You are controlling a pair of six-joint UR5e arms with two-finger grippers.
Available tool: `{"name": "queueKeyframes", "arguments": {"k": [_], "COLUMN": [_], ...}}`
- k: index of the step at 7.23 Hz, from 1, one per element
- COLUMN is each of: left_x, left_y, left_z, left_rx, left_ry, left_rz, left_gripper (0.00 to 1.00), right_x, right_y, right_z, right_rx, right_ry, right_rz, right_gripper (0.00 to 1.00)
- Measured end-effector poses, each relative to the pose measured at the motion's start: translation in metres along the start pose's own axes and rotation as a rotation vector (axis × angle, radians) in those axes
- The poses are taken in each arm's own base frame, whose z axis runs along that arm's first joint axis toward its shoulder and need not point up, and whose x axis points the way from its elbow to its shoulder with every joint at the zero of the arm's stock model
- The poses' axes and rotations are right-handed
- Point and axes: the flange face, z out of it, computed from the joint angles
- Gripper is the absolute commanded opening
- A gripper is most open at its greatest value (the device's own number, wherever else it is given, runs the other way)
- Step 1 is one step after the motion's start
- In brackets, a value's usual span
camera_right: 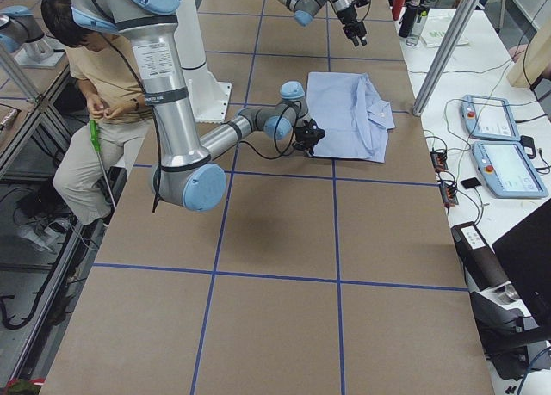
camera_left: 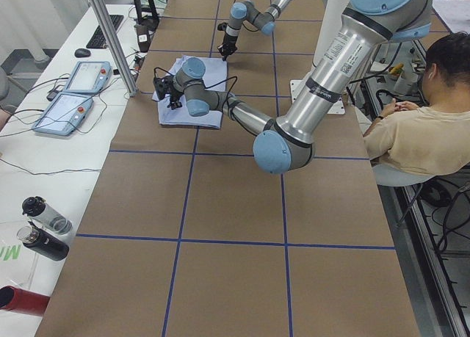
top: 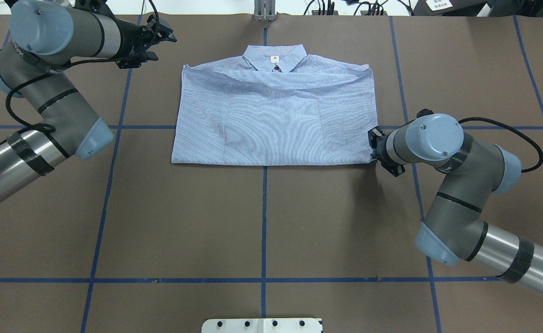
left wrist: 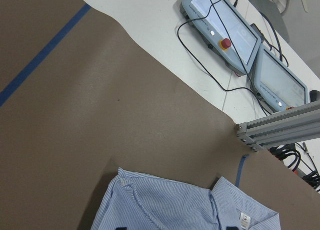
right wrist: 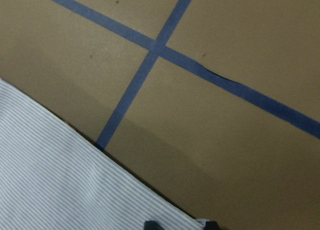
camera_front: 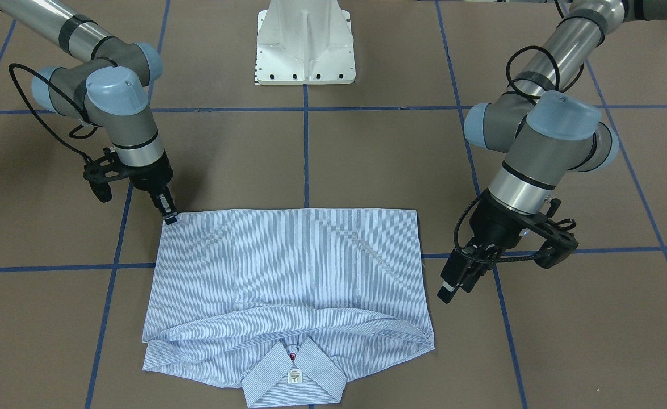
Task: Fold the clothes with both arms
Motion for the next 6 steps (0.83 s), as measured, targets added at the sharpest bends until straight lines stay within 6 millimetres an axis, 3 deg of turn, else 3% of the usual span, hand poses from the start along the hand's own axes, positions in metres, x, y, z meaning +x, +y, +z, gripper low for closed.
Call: {"name": "queueKeyframes", "arguments": {"k": [2, 3, 4, 6], "left_x": [0.002, 0.005, 0.011, 0.030], "left_y": [0.001, 0.001, 0.004, 0.026], "left_z": [-0.001, -0.004, -0.009, -0.025], "left_rx": [0.000, -0.001, -0.005, -0.042], "left_ry": [0.004, 0.012, 0.025, 0.068], "left_rz": [0.001, 0.003, 0.005, -0.007], "left_gripper": [0.73, 0.72, 0.71, 0.71], "right_x": [0.003, 0.021, 0.050, 0.108], "right_y": [0.011, 0.029, 0.057, 0.133], "right_z": [-0.025, -0.054, -0.084, -0.125], "right_rx": [-0.037, -0.095, -0.175, -0.378], "right_ry": [-0.026, -0.035, -0.024, 0.072], "right_rz": [-0.011, -0.037, -0.075, -0.102], "right_gripper": [0.00, 0.00, 0.00, 0.00]}}
